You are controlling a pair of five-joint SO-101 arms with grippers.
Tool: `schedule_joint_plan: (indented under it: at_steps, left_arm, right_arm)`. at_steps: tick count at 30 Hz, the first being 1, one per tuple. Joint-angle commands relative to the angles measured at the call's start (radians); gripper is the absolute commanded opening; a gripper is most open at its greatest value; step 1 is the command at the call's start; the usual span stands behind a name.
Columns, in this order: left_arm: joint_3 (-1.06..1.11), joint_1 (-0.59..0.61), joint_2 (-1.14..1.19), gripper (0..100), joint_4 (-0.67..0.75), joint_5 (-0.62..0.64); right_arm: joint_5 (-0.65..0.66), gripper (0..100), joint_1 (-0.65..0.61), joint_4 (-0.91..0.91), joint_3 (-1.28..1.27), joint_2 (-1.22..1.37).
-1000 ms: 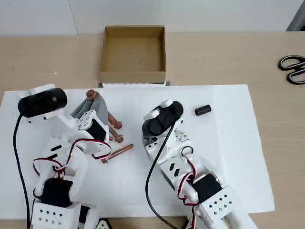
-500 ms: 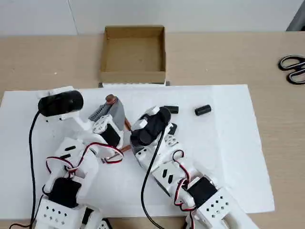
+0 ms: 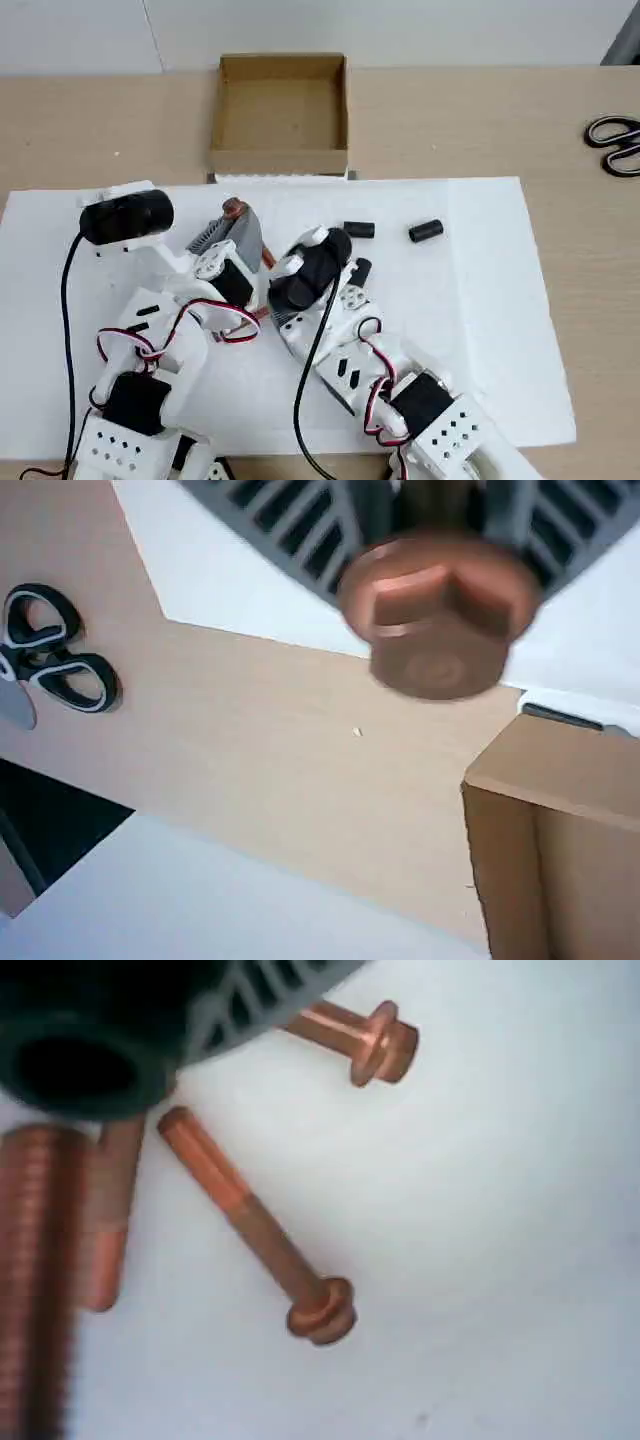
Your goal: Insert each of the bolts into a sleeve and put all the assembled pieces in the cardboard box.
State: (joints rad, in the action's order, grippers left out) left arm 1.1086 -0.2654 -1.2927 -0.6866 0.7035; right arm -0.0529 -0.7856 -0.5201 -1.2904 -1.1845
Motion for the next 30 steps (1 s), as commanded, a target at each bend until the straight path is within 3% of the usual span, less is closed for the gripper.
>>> schedule_joint_plan:
  at_steps: [1, 15, 21, 30]
  left_arm:
    - [-0.007, -0.005, -0.017, 0, 0.029, 0.009]
    - [0.012, -0.008, -0.017, 0, 0.026, 0.002]
    - [0.01, -0.097, -0.025, 0, -0.049, 0.002]
    - [0.002, -0.063, -0.025, 0, -0.043, -0.049]
  right_arm:
    - [-0.011, 0.3, -0.01, 0.035, 0.017, -0.019]
    - [-0.008, 0.3, -0.005, 0.033, 0.071, -0.019]
    - [-0.006, 0.3, -0.005, 0.033, 0.072, -0.019]
    - [-0.005, 0.3, 0.022, 0.033, 0.072, -0.019]
